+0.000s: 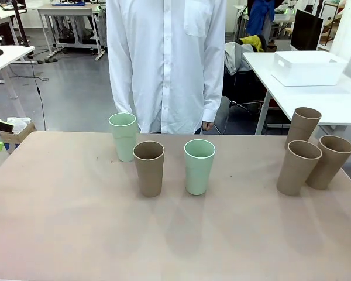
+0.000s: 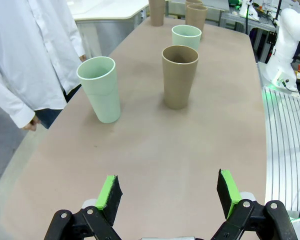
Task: Stack the cups and store them in the basket.
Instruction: Pick up two Reusable plastic cups , one in each hand.
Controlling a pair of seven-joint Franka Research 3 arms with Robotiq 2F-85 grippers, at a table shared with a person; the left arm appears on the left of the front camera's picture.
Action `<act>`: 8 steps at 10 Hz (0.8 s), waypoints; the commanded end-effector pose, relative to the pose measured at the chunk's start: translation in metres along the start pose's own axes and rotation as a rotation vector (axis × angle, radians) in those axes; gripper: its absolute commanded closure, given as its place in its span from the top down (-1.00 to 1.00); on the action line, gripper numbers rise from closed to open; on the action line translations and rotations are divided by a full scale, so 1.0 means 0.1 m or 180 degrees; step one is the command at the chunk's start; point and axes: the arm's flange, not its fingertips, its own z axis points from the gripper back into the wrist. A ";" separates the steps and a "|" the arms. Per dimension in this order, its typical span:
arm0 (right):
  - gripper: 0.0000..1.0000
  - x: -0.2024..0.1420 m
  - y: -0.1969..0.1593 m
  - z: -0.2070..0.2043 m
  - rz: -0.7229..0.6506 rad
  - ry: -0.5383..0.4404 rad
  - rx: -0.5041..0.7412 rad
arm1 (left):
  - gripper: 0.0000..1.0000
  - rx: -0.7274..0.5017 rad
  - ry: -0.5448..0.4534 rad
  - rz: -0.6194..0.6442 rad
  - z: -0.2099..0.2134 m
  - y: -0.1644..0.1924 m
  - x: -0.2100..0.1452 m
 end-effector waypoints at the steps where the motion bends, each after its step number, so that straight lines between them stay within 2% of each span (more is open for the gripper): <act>1: 1.00 0.06 -0.27 0.03 -0.0079 -0.0018 -0.0001 | 1.00 -0.0131 -0.0062 0.0039 -0.02 0.23 0.07; 2: 1.00 0.19 -0.62 -0.01 -0.0082 -0.0091 0.0044 | 1.00 -0.0199 -0.0199 0.0072 -0.08 0.45 0.13; 4: 1.00 0.11 -1.17 0.02 -0.0055 -0.0476 0.0372 | 1.00 -0.0328 -0.0355 0.0016 -0.26 0.77 0.26; 5: 1.00 -0.03 -1.41 0.01 -0.0002 -0.0587 0.0348 | 1.00 -0.0406 -0.0383 0.0001 -0.39 0.91 0.28; 8: 1.00 -0.65 -2.01 -0.04 0.0194 -0.0885 0.0583 | 1.00 -0.0721 -0.0745 0.0068 -0.75 1.30 0.19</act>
